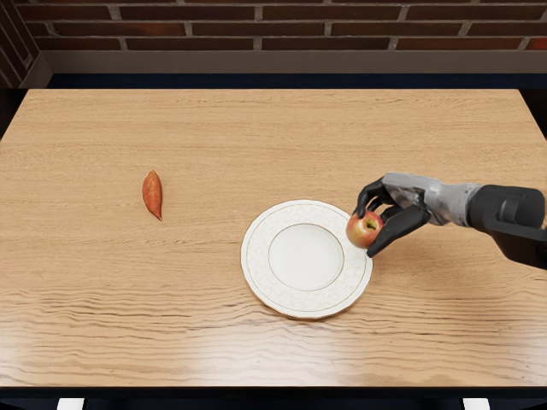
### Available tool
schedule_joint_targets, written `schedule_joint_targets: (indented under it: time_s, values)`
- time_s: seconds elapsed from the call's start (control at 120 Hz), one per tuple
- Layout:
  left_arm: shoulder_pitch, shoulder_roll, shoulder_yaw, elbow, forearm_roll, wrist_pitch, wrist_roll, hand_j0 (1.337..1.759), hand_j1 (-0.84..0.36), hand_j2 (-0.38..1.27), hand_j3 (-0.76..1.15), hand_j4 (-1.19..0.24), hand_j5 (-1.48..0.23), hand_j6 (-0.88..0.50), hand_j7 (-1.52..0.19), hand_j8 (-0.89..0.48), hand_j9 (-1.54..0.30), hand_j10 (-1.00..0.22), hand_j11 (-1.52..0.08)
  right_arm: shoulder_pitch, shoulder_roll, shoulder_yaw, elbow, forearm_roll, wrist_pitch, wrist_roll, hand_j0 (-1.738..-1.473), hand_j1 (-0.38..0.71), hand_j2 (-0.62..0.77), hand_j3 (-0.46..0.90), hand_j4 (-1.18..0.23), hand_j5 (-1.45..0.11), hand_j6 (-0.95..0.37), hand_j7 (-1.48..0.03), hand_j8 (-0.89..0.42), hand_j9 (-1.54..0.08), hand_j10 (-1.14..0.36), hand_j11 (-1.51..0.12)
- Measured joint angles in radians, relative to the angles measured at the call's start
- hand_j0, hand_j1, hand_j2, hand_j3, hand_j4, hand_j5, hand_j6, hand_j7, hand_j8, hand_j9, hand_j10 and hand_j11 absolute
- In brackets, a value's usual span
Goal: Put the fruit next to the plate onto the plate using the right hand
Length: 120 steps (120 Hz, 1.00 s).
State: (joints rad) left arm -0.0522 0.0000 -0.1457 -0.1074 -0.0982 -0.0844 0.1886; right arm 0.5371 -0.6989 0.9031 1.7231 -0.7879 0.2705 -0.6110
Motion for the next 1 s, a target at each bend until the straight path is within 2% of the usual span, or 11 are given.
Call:
schedule_joint_targets:
  time_s: [0.192, 0.442, 0.858, 1.0]
  values:
    - [0.000, 0.000, 0.000, 0.000, 0.000, 0.000, 0.000, 1.658, 0.35, 0.00, 0.00, 0.00, 0.00, 0.00, 0.00, 0.00, 0.00, 0.00, 0.00, 0.020, 0.074, -0.012, 0.000, -0.014, 0.008, 0.000, -1.651, 0.30, 0.43, 0.00, -0.82, -1.23, -0.32, -1.13, -0.28, -1.16, -0.63, -1.17]
    - [0.000, 0.000, 0.000, 0.000, 0.000, 0.000, 0.000, 1.658, 0.35, 0.00, 0.00, 0.00, 0.00, 0.00, 0.00, 0.00, 0.00, 0.00, 0.00, 0.031, 0.184, -0.039, -0.029, -0.144, 0.003, 0.000, -1.651, 0.30, 0.43, 0.00, -0.83, -1.22, -0.33, -1.13, -0.28, -1.17, -0.63, -1.18]
    - [0.000, 0.000, 0.000, 0.000, 0.000, 0.000, 0.000, 1.658, 0.35, 0.00, 0.00, 0.00, 0.00, 0.00, 0.00, 0.00, 0.00, 0.00, 0.00, 0.032, 0.253, -0.096, -0.060, -0.259, -0.006, 0.000, -1.651, 0.29, 0.42, 0.00, -0.83, -1.21, -0.33, -1.13, -0.28, -1.17, -0.65, -1.18]
    - [0.000, 0.000, 0.000, 0.000, 0.000, 0.000, 0.000, 1.658, 0.35, 0.00, 0.00, 0.00, 0.00, 0.00, 0.00, 0.00, 0.00, 0.00, 0.00, 0.032, 0.258, -0.099, -0.062, -0.266, -0.003, 0.000, -1.652, 0.28, 0.39, 0.00, -0.80, -1.15, -0.35, -1.08, -0.31, -1.11, -0.67, -1.12]
